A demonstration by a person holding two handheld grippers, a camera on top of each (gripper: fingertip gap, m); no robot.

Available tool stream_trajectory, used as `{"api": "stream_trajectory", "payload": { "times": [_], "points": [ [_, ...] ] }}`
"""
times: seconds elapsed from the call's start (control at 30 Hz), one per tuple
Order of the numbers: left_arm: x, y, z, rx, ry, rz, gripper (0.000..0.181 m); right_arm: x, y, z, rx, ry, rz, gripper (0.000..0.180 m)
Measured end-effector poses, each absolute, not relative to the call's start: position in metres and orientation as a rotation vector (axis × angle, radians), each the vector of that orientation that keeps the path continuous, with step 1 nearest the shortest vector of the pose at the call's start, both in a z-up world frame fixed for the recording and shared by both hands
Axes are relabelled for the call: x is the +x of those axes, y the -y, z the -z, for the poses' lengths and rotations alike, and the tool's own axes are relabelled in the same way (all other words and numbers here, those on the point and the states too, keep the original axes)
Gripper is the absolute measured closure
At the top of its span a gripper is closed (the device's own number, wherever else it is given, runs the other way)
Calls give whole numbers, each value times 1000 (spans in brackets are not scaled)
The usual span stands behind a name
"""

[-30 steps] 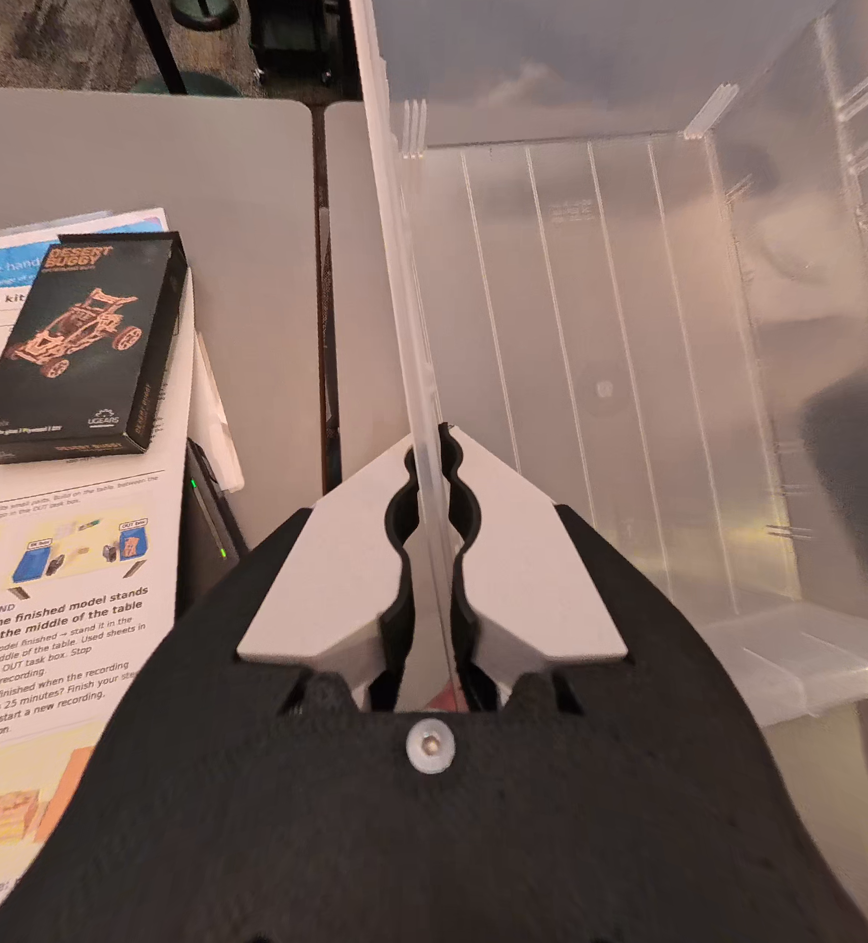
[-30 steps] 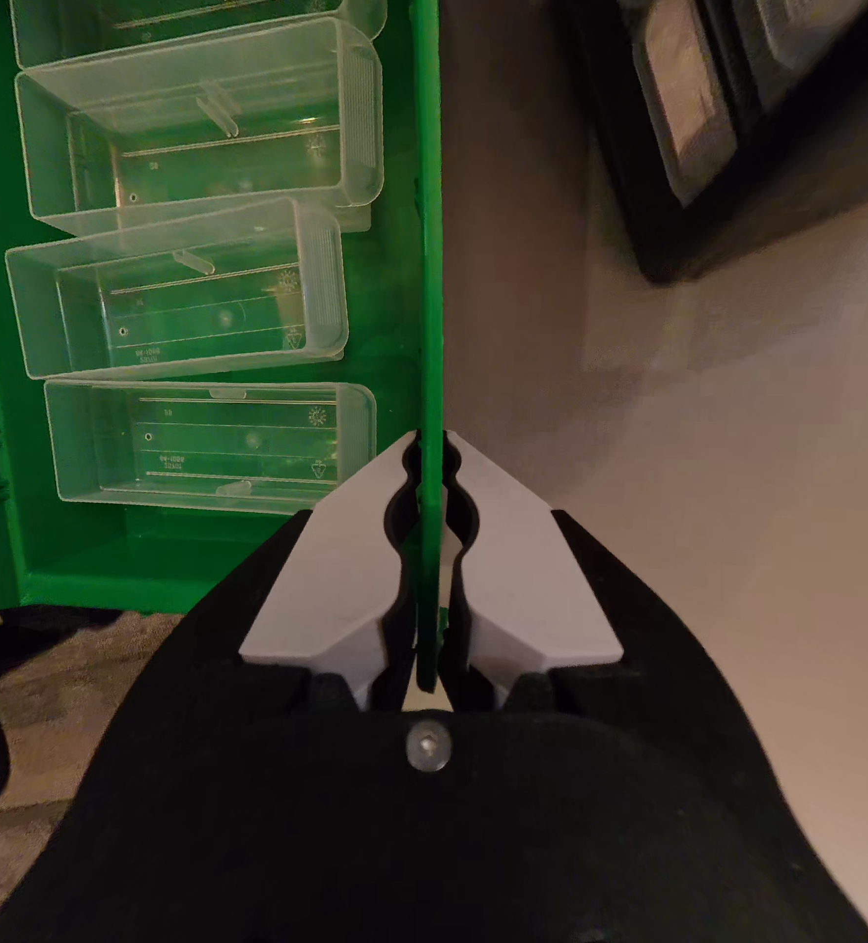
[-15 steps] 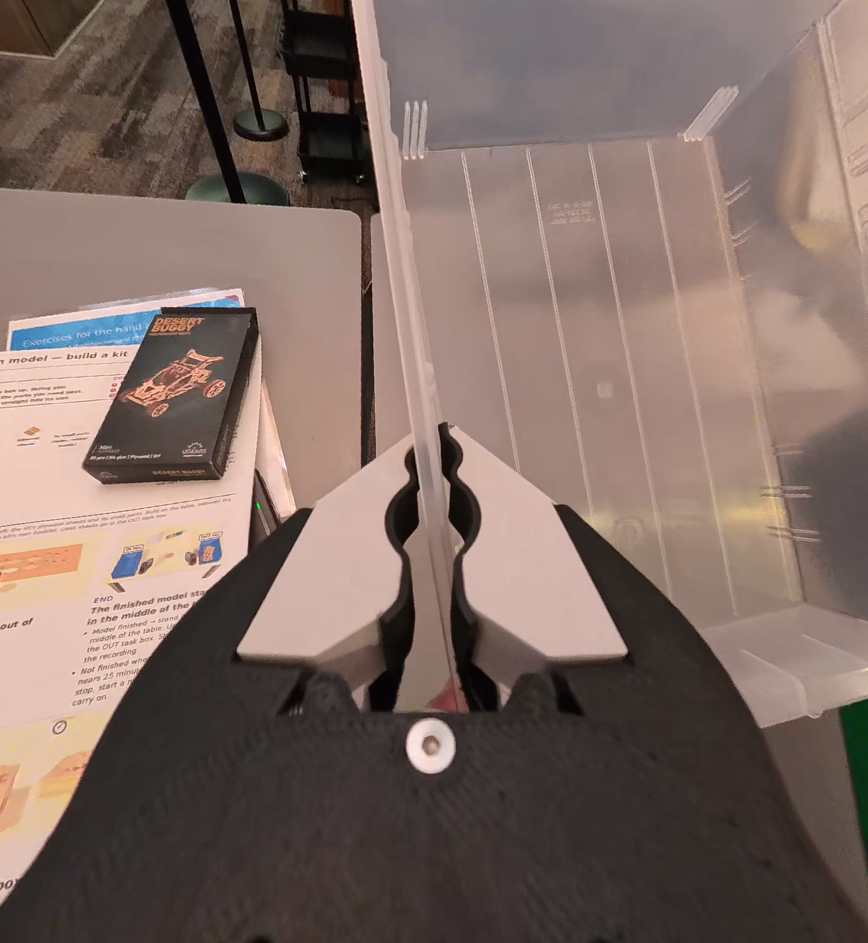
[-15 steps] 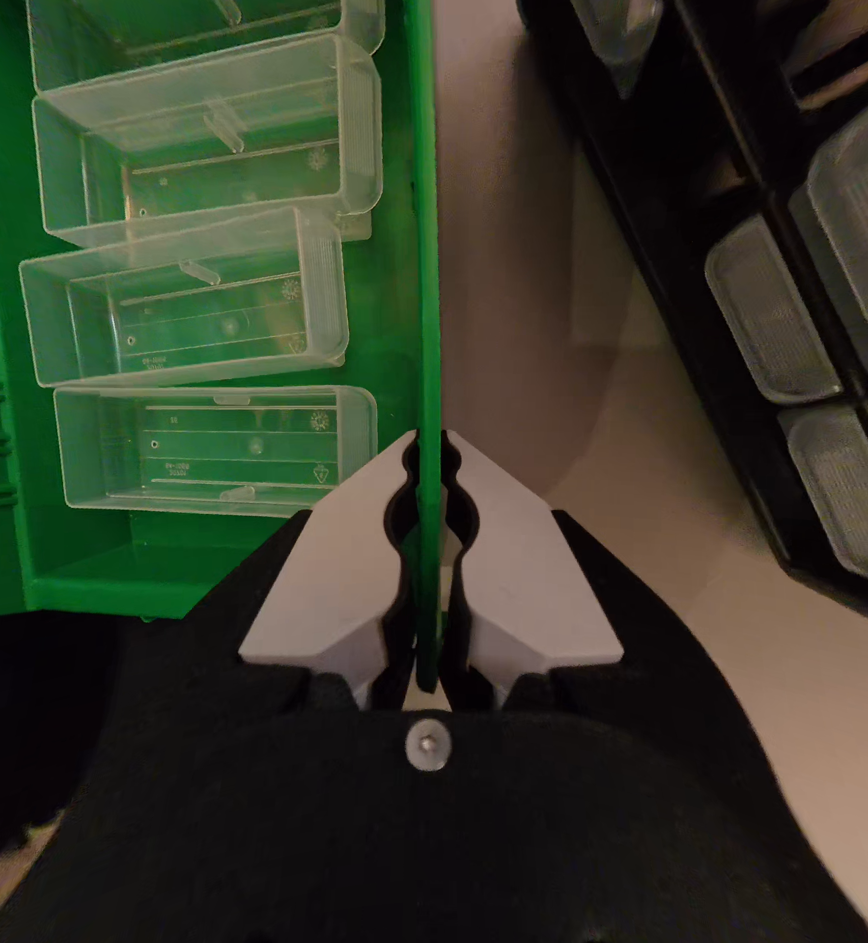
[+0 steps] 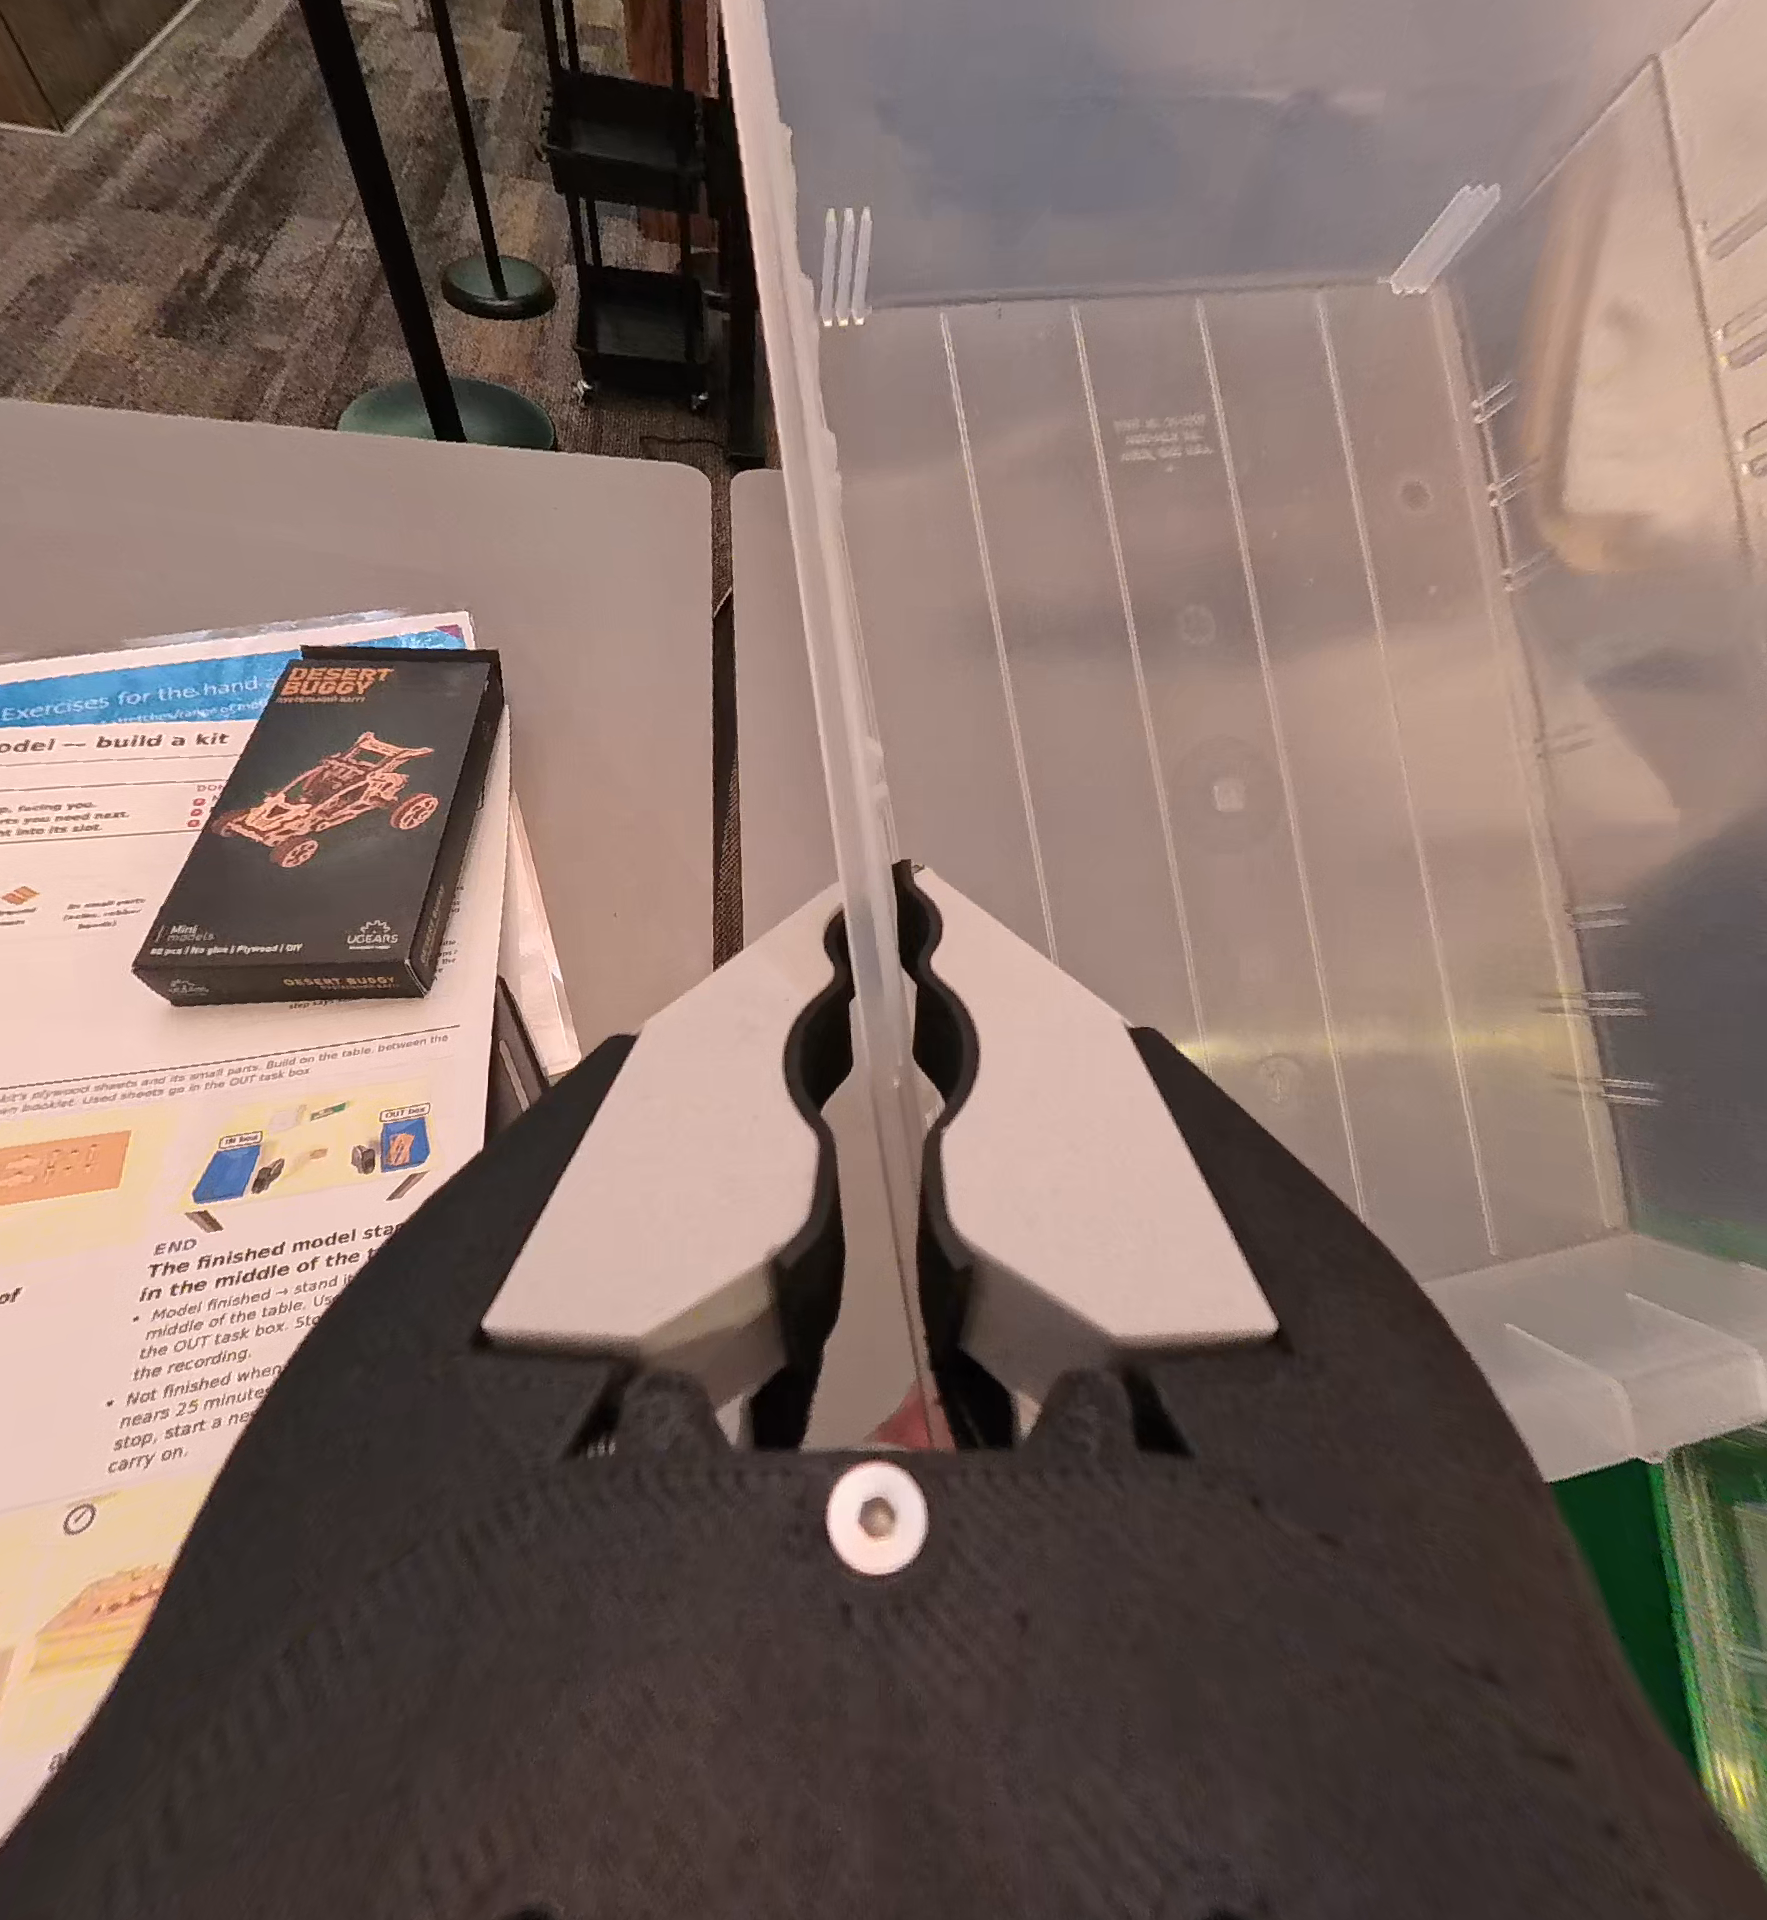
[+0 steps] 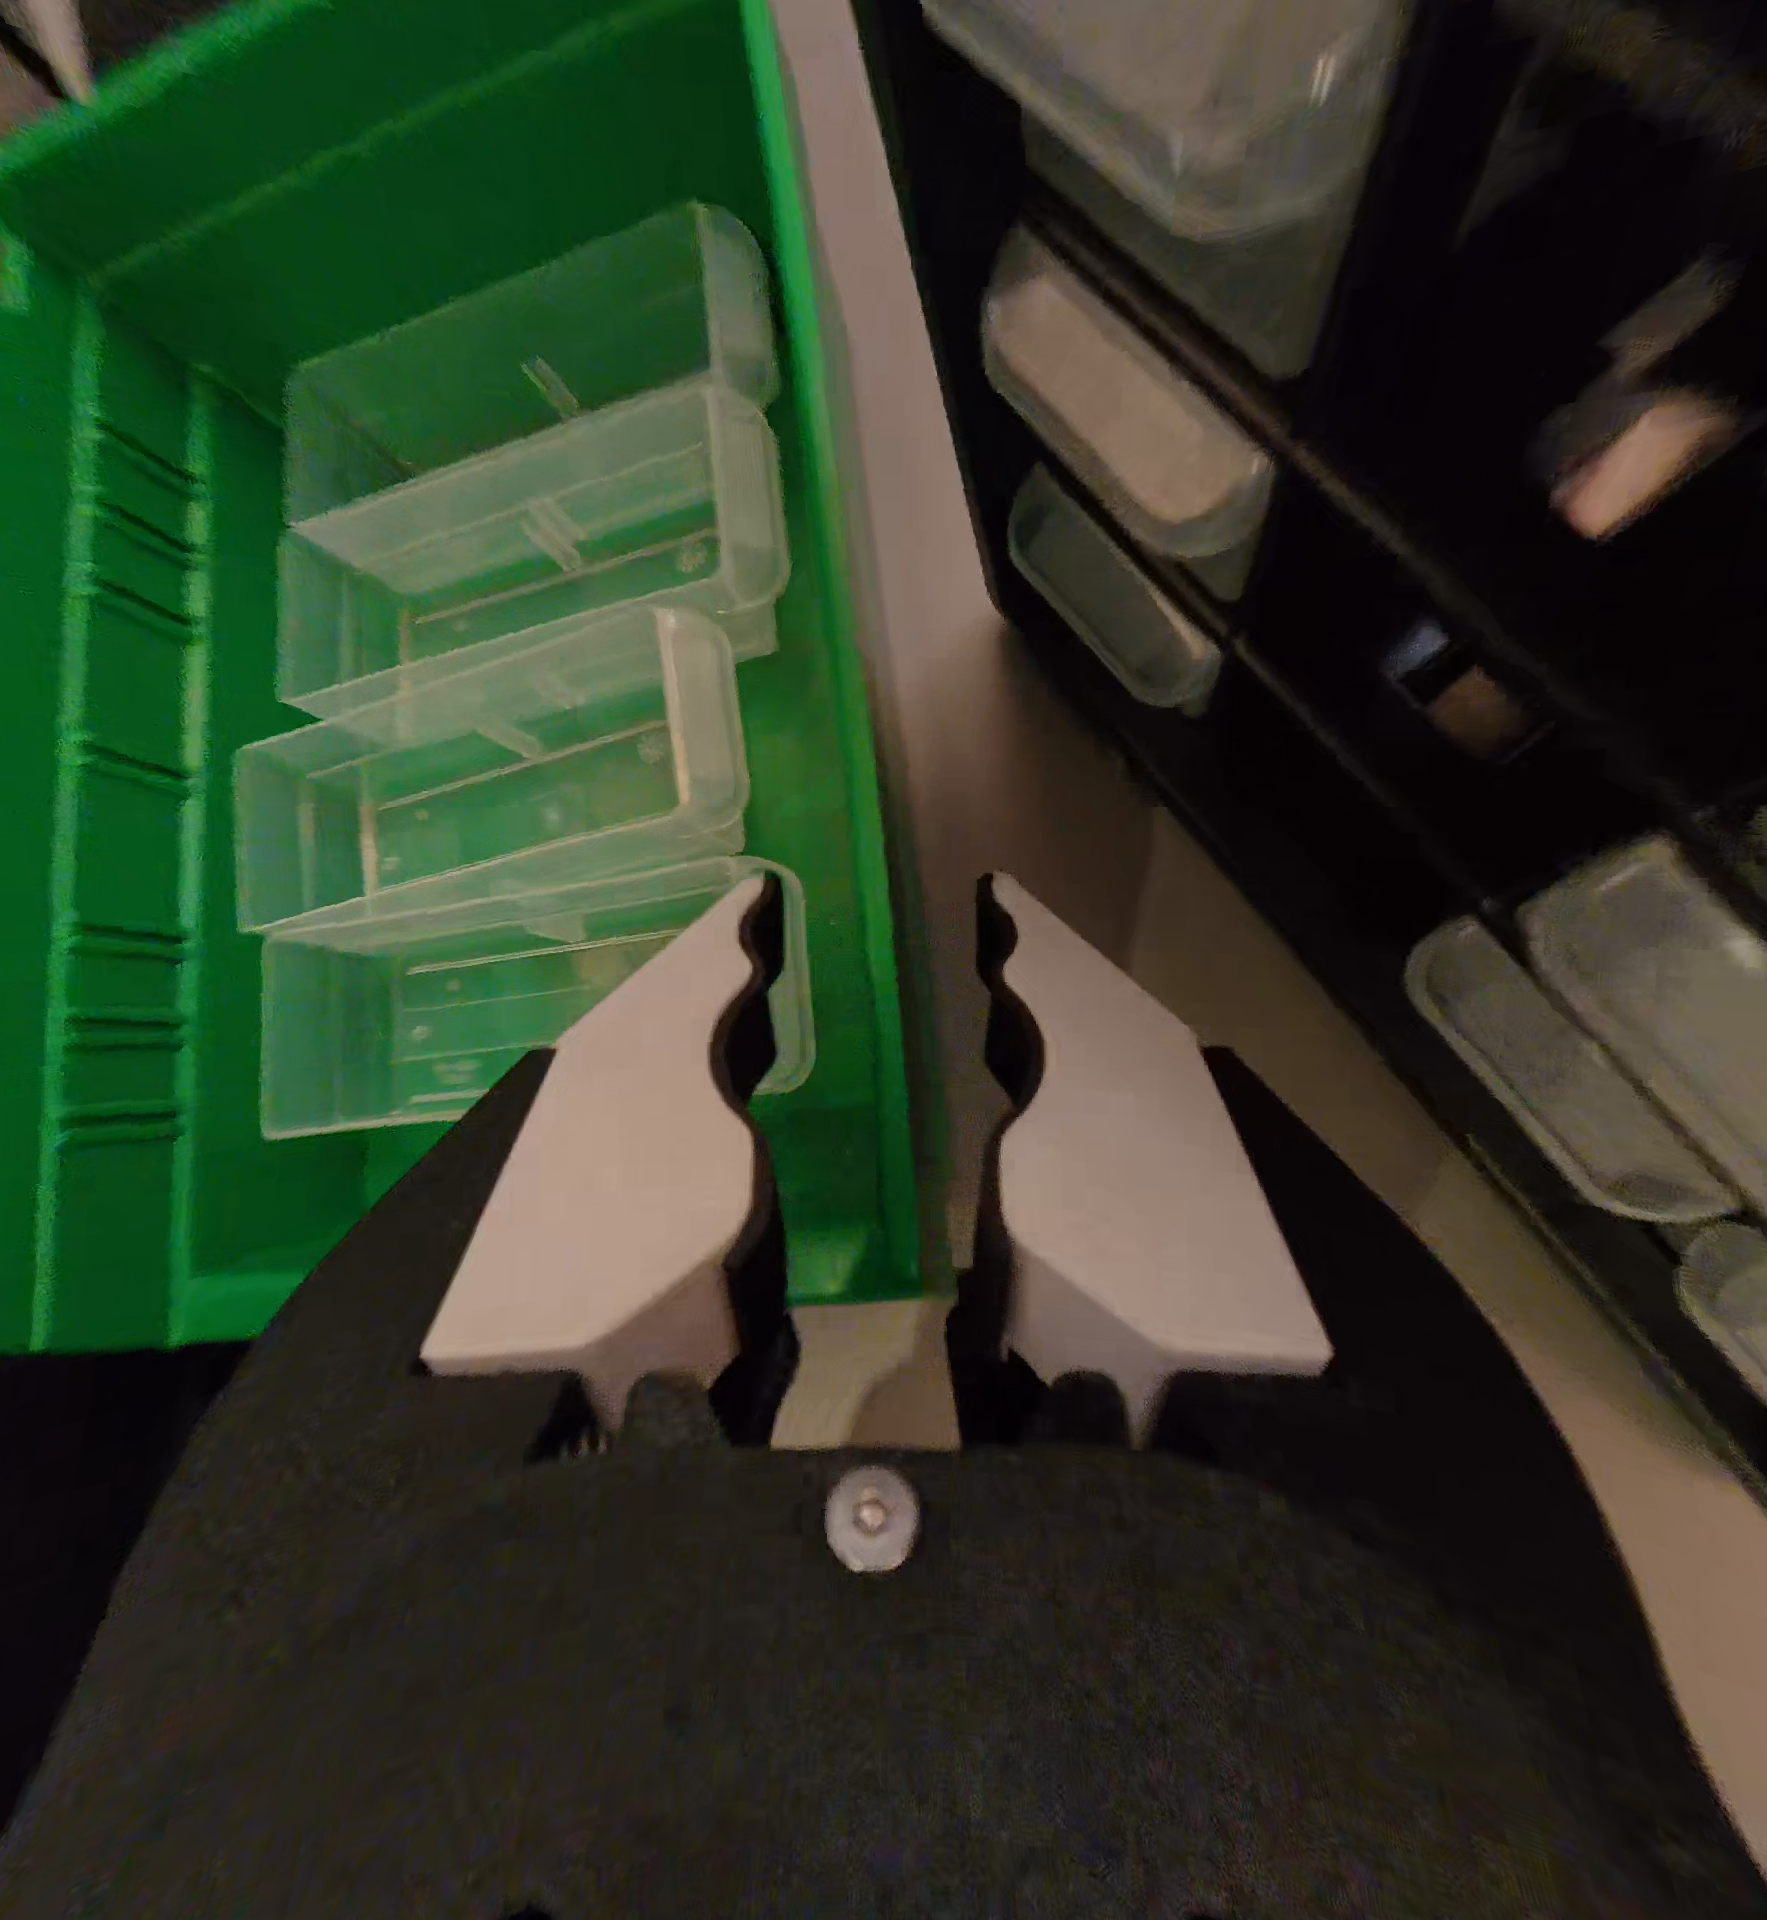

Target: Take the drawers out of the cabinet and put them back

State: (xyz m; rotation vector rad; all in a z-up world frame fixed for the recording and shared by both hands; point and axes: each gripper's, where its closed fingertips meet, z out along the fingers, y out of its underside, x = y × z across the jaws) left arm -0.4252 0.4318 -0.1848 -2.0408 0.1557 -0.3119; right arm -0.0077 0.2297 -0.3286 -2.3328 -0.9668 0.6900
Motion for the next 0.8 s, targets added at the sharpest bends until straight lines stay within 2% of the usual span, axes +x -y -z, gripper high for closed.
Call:
{"api": "stream_trajectory", "payload": {
  "times": [0.03,0.07,0.2,0.33,0.4,0.5,0.8],
  "points": [
    [-425,-432,184,-2038,-154,314,179,-6,-229,317,-2284,996,-706,135],
    [-426,-432,183,-2035,-152,317,179,-5,-228,304,-2214,1054,-698,131],
    [-427,-431,180,-2027,-146,326,179,1,-168,277,-1874,1636,-624,138],
    [-424,-432,178,-2025,-155,323,178,11,-123,309,-1655,2051,-406,137],
    [-421,-432,177,-2026,-159,322,178,13,-111,334,-1611,2194,-346,142],
    [-419,-431,178,-2044,-161,312,178,3,-111,353,-1559,2234,-304,151],
    [-433,-419,139,-1983,-111,238,179,-68,-133,358,-1673,2066,-329,150]
  ]
}}
